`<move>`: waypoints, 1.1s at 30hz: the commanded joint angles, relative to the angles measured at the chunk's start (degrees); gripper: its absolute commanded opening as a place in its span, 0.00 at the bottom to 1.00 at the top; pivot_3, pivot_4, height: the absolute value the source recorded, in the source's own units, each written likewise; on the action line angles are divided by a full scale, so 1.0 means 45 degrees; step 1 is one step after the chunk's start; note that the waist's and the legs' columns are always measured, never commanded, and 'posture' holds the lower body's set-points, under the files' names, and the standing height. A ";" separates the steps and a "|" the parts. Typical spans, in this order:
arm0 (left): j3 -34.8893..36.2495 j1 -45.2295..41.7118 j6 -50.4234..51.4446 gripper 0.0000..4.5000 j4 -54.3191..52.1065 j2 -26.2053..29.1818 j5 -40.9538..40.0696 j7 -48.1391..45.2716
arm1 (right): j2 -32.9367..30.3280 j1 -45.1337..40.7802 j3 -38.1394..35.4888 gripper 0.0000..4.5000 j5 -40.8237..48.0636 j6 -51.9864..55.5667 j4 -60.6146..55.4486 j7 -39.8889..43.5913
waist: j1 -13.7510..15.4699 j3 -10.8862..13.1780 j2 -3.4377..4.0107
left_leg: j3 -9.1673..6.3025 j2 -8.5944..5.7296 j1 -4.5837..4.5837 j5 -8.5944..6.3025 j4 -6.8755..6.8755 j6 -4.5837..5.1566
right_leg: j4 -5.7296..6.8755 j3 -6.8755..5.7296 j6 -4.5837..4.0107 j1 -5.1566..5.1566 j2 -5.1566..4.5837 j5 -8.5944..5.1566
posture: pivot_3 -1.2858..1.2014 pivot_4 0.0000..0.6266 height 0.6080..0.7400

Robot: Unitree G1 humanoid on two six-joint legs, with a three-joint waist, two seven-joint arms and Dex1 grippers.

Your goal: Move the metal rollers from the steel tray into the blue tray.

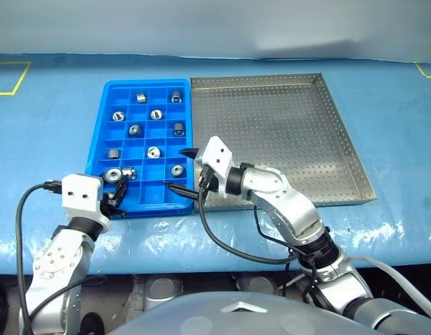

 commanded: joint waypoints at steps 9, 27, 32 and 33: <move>-0.0155 -0.0222 0.0838 0.37 -0.0326 0.2131 -0.1153 -0.1910 | -0.0426 0.0407 -0.0034 1.00 0.0482 -0.0242 -0.1067 0.0508 | -0.0058 0.0000 0.0004 | 0.0003 0.0018 0.0000 0.0000 -0.0015 -0.0001 | -0.0003 -0.0005 -0.0020 -0.0006 0.0015 -0.0012 | 0.54 0.24 1.00; -0.0686 -0.1666 0.3081 0.96 0.0008 0.4608 -0.2011 -0.3320 | -0.0607 0.1089 -0.0257 1.00 0.0085 -0.0317 -0.1852 -0.0647 | -0.0498 0.0000 0.0007 | 0.0013 0.0050 -0.0001 -0.0001 -0.0020 -0.0003 | -0.0003 -0.0002 -0.0042 -0.0016 0.0041 -0.0026 | 0.50 0.24 1.00; 0.0301 -0.2352 0.2895 0.98 -0.0167 0.3378 -0.3190 -0.2773 | -0.0752 0.1327 -0.0497 1.00 0.0202 -0.0226 -0.2222 -0.0842 | -0.0580 0.0000 0.0005 | 0.0013 0.0051 -0.0003 -0.0001 -0.0020 -0.0002 | -0.0002 0.0000 -0.0042 -0.0019 0.0042 -0.0026 | 0.50 0.24 1.00; 0.0503 -0.2591 0.2606 0.98 -0.0087 0.2903 -0.3242 -0.2446 | -0.0732 0.1431 -0.0628 1.00 0.0236 -0.0210 -0.2309 -0.0945 | -0.0584 0.0000 0.0004 | 0.0009 0.0052 -0.0003 -0.0001 -0.0019 -0.0002 | -0.0002 -0.0004 -0.0042 -0.0017 0.0044 -0.0026 | 0.50 0.24 1.00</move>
